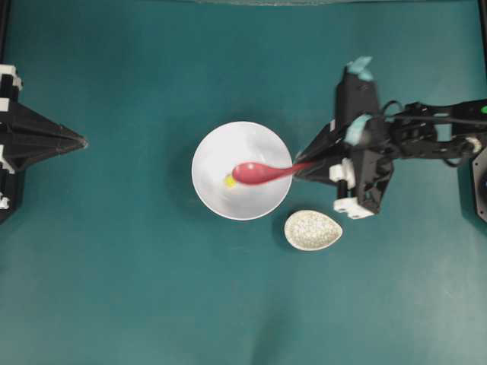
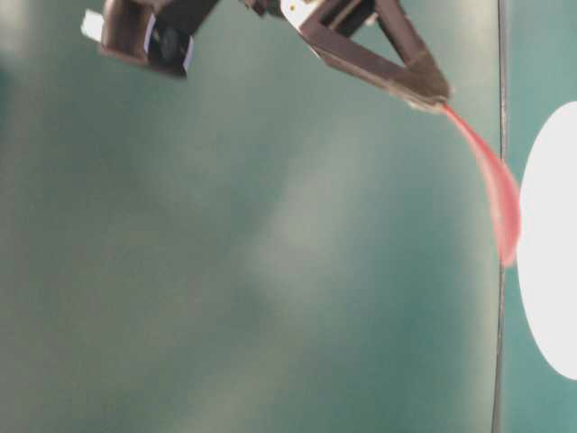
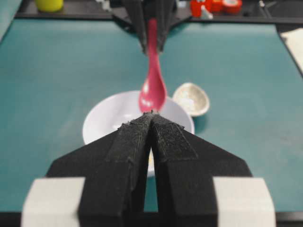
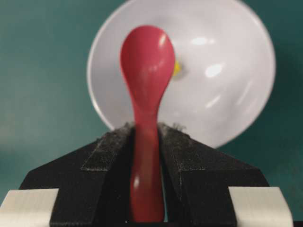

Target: Scoop the yellow hexagonal prism block from the bowl with a spoon using the right arm.

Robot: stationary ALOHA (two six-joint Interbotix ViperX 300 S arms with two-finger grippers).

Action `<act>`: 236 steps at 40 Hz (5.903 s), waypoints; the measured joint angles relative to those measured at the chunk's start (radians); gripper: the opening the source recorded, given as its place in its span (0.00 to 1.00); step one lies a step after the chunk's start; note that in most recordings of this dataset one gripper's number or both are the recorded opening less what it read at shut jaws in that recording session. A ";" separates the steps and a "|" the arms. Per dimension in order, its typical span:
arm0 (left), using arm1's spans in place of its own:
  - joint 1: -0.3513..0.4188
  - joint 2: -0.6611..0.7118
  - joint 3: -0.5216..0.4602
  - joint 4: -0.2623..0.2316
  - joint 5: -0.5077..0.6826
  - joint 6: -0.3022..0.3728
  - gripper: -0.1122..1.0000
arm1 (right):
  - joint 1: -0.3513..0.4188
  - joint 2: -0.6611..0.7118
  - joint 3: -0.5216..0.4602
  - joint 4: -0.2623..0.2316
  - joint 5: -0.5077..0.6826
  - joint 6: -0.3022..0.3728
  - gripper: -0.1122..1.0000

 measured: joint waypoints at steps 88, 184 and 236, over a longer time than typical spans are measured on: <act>0.000 0.000 0.000 0.000 0.006 0.000 0.10 | -0.087 0.313 -0.287 -0.150 0.342 0.009 0.31; 0.000 0.002 0.000 0.000 0.014 0.000 0.10 | -0.066 0.265 -0.416 -0.140 0.721 0.238 0.31; 0.041 0.005 0.002 0.000 -0.002 0.000 0.10 | -0.072 0.394 -0.503 -0.212 0.788 0.229 0.31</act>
